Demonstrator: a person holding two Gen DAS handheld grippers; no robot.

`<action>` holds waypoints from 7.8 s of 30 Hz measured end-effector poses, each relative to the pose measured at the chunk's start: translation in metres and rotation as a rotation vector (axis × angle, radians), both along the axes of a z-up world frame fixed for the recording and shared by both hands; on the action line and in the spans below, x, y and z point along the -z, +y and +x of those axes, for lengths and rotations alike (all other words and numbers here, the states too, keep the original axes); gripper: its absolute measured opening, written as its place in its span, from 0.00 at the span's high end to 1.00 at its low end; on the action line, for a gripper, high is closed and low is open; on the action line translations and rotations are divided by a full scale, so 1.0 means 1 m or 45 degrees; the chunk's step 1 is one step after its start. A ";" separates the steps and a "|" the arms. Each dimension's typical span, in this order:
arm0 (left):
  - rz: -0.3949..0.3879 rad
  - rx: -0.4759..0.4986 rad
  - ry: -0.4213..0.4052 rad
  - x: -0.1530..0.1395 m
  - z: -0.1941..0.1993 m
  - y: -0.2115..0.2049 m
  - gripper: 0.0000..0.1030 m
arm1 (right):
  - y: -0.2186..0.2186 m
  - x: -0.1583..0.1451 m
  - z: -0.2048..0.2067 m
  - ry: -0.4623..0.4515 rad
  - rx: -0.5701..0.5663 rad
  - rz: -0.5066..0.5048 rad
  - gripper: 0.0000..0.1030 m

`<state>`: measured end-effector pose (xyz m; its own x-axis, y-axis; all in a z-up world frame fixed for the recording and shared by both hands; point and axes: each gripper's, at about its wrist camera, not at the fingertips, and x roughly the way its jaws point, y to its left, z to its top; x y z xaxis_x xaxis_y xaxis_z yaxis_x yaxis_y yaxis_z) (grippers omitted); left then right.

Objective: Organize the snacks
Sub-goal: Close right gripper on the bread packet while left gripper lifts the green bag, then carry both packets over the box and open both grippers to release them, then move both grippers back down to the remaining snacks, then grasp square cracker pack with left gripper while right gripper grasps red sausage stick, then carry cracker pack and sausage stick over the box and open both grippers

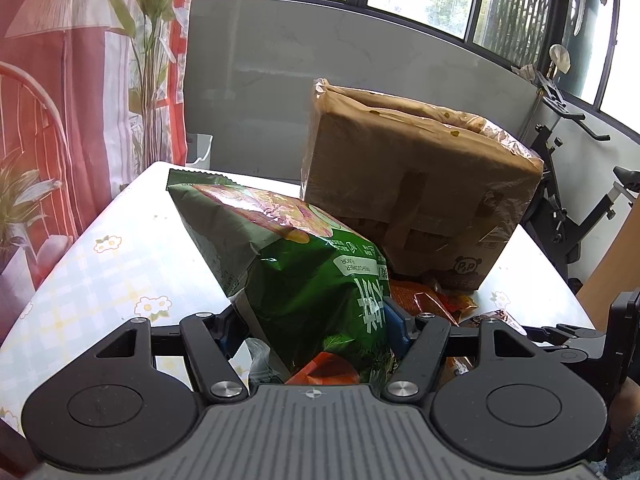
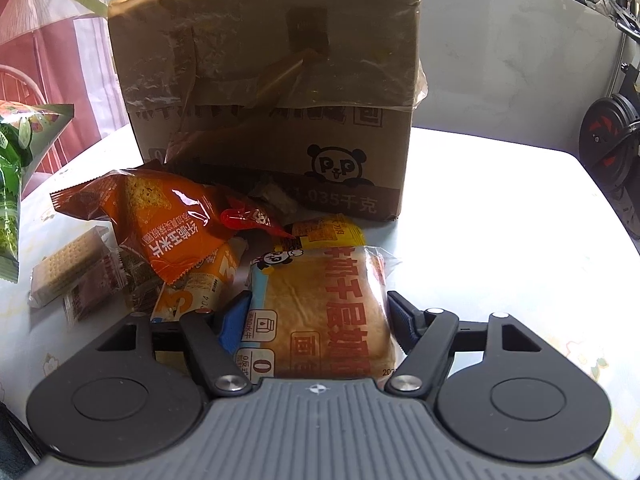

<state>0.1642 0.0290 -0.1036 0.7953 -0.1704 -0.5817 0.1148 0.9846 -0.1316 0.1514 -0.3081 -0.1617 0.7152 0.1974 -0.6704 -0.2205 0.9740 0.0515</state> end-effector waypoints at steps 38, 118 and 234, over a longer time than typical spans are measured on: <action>0.329 0.226 -0.270 -0.089 0.217 -0.114 0.31 | 0.035 -0.166 0.158 -0.475 -0.053 0.013 0.31; -0.013 0.106 0.074 0.062 -0.006 0.007 0.23 | 0.048 0.004 -0.070 0.245 0.101 -0.098 0.21; 0.004 0.376 -0.342 -0.103 0.115 -0.084 0.53 | 0.004 -0.178 0.045 -0.390 -0.132 0.219 0.89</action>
<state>0.2796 -0.0552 -0.0005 0.8362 -0.4130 -0.3608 0.4228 0.9045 -0.0555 0.1967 -0.3040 0.0159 0.8481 0.3705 -0.3788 -0.3481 0.9286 0.1288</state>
